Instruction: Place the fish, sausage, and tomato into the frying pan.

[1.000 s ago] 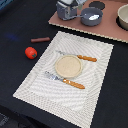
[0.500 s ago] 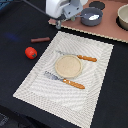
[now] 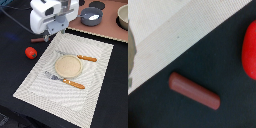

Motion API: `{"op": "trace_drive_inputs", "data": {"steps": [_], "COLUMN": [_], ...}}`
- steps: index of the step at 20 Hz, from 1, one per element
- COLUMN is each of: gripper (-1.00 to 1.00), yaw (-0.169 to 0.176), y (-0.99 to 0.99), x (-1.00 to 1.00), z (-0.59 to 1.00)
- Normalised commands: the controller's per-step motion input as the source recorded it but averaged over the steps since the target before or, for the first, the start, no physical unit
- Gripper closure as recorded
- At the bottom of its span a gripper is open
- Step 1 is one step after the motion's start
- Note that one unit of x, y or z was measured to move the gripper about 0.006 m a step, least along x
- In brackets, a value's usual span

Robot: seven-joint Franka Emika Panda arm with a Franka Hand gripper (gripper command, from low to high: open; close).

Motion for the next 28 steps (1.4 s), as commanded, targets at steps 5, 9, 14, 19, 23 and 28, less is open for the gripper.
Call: {"op": "trace_drive_inputs", "data": {"steps": [5,9,14,19,23,28], "gripper": [-1.00,-1.00,-1.00,-1.00,-1.00,-1.00], "yaw": [-0.072,-0.051,-0.039,-0.009,0.000,0.000], "y": [-0.33,-0.28,-0.09,0.00,0.00,-0.01], "x": [-0.91,-0.91,-0.63,-0.56,-0.56,-0.63], "z": [-0.31,-0.12,0.00,-0.18,-0.27,-0.39]}}
